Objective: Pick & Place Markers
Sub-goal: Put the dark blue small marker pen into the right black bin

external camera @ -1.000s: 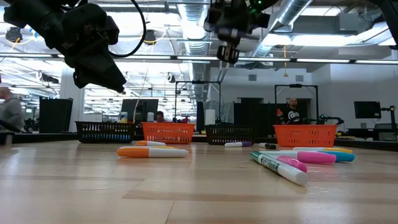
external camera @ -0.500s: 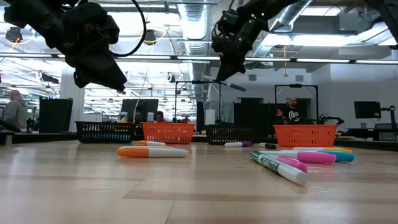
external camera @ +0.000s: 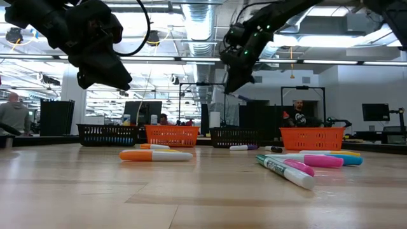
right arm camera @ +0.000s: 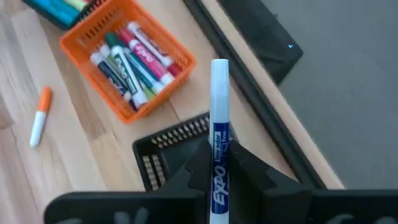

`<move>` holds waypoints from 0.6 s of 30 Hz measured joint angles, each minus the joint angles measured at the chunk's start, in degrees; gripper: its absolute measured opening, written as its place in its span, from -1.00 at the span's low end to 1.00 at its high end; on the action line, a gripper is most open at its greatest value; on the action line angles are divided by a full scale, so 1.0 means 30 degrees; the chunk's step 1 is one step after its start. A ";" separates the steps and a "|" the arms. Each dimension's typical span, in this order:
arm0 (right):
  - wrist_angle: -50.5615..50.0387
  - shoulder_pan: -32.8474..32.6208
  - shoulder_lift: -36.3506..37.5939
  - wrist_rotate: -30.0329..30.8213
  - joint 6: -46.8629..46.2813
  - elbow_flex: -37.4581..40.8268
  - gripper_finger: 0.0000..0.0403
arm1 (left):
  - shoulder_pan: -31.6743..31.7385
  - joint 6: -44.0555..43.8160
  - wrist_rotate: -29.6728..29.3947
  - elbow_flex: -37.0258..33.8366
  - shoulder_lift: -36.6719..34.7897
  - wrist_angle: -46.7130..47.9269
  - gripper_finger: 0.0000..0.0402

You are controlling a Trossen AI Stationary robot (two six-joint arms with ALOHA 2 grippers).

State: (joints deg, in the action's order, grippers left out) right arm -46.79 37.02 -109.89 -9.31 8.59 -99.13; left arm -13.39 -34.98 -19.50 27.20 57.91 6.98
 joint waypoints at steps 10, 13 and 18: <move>-0.0136 -0.0335 -0.2622 -0.0421 -0.0833 0.0050 -0.80 | 0.0000 -0.0137 0.0002 0.0000 -0.0002 -0.0269 -0.40; -0.0454 -0.0523 -0.3148 -0.0408 -0.0870 0.0050 -0.82 | 0.0000 -0.0134 -0.0004 0.0000 -0.0003 -0.0282 -0.40; -0.0878 -0.0865 -0.3189 -0.0315 -0.0826 0.0036 -0.83 | 0.0000 -0.0131 -0.0004 0.0000 -0.0002 -0.0289 -0.40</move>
State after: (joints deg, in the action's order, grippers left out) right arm -49.42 34.43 -119.46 -10.25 6.11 -99.02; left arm -13.39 -35.38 -19.51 27.20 57.90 6.11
